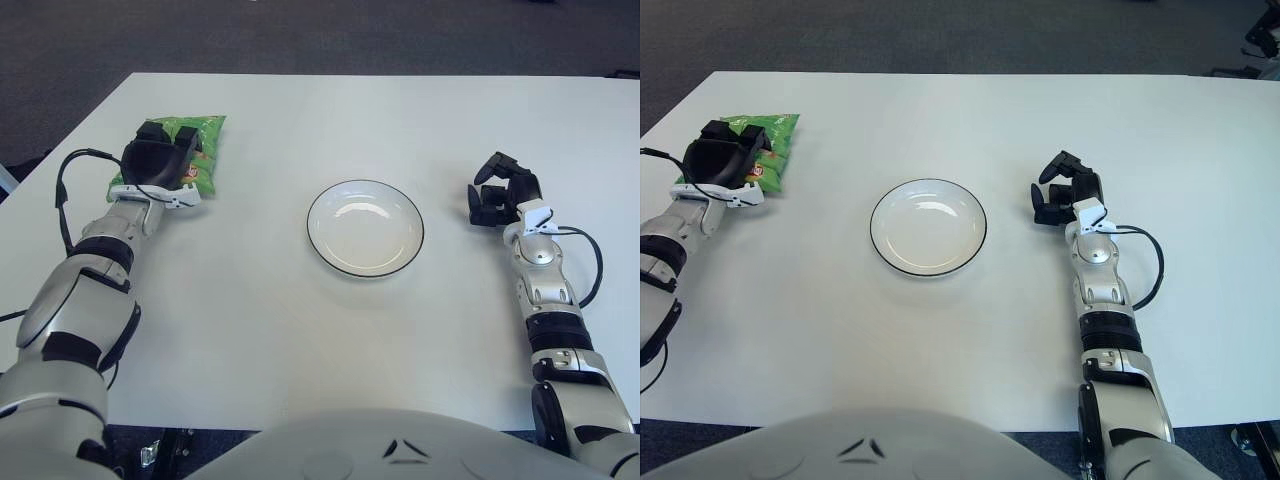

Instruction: Put the snack into the plate.

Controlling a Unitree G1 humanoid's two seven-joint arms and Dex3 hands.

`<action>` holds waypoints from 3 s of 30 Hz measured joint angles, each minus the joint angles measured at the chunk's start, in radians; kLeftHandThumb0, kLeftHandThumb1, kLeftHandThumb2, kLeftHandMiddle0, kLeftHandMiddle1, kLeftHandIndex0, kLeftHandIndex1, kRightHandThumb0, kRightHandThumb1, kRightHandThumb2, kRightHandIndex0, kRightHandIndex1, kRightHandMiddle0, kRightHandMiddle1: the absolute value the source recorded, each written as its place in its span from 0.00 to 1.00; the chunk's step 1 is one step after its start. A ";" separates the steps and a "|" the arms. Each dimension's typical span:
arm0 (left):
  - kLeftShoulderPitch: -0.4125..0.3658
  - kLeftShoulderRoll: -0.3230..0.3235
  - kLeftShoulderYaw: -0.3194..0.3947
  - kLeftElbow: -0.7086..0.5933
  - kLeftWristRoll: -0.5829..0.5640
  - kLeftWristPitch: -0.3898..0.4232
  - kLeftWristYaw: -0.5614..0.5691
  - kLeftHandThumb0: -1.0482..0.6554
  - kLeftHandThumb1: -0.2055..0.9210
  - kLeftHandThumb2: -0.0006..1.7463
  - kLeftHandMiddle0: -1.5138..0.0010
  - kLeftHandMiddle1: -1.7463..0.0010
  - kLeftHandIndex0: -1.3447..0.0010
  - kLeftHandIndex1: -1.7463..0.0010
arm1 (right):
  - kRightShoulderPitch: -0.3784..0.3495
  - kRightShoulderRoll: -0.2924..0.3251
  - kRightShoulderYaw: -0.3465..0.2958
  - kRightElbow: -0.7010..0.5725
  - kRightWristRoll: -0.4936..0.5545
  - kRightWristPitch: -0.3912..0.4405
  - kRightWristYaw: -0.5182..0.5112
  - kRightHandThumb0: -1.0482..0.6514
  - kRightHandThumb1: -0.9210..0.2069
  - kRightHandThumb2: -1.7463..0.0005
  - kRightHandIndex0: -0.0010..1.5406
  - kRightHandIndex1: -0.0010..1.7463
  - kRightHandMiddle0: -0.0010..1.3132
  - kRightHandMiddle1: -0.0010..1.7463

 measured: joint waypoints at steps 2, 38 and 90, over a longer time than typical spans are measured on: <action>0.000 0.002 -0.007 -0.012 0.004 0.004 0.008 0.62 0.08 0.93 0.32 0.30 0.38 0.00 | 0.000 -0.001 0.000 0.000 0.000 0.000 0.000 0.32 0.58 0.21 0.88 1.00 0.50 1.00; 0.155 0.065 0.172 -0.828 0.026 -0.067 -0.080 0.62 0.19 0.94 0.43 0.05 0.54 0.00 | -0.090 -0.019 -0.012 0.226 0.023 -0.141 0.058 0.31 0.62 0.18 0.85 1.00 0.53 1.00; 0.050 -0.110 0.190 -1.035 0.101 -0.380 -0.171 0.61 0.20 0.93 0.42 0.06 0.55 0.00 | -0.110 -0.020 -0.011 0.252 0.022 -0.135 0.058 0.31 0.62 0.18 0.86 1.00 0.53 1.00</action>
